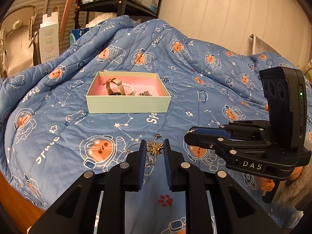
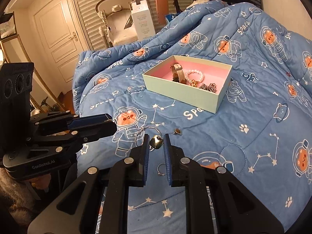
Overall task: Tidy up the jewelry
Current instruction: 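Carry the star charm and gold charm over the pink box with both tools, then open both tools to release the charms into the box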
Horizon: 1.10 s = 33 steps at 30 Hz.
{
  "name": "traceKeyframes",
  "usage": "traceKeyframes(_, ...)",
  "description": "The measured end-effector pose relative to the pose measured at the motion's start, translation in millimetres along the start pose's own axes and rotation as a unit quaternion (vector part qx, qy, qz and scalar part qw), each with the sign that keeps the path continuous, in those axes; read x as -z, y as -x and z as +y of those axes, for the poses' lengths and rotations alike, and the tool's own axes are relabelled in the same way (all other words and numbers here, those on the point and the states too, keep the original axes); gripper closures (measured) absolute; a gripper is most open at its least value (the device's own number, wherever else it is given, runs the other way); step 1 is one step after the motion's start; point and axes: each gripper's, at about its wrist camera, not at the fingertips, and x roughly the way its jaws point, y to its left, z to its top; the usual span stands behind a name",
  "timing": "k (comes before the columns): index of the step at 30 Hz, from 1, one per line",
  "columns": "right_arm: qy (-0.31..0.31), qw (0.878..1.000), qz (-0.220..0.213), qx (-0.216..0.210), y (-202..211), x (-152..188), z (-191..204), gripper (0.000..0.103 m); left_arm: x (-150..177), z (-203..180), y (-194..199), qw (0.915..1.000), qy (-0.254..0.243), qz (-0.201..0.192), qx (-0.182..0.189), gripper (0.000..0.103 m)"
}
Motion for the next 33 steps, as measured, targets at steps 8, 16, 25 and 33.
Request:
traceKeyframes(8,0.013,1.0,-0.01,0.007,-13,-31,-8,0.088,-26,12,-13,0.9998,-0.009,-0.015,-0.004,0.086)
traceKeyframes(16,0.002,1.0,-0.009,0.021,-42,-68,-32,0.088,-59,39,-46,0.9999,0.011,-0.009,-0.003,0.086)
traceKeyframes(25,-0.006,0.999,-0.007,0.045,-68,-96,-55,0.088,-86,60,-76,0.9997,0.017,-0.002,-0.016,0.086)
traceKeyframes(33,-0.002,0.998,0.009,0.055,-91,-111,-65,0.088,-99,71,-102,0.9994,0.021,0.016,-0.02,0.086)
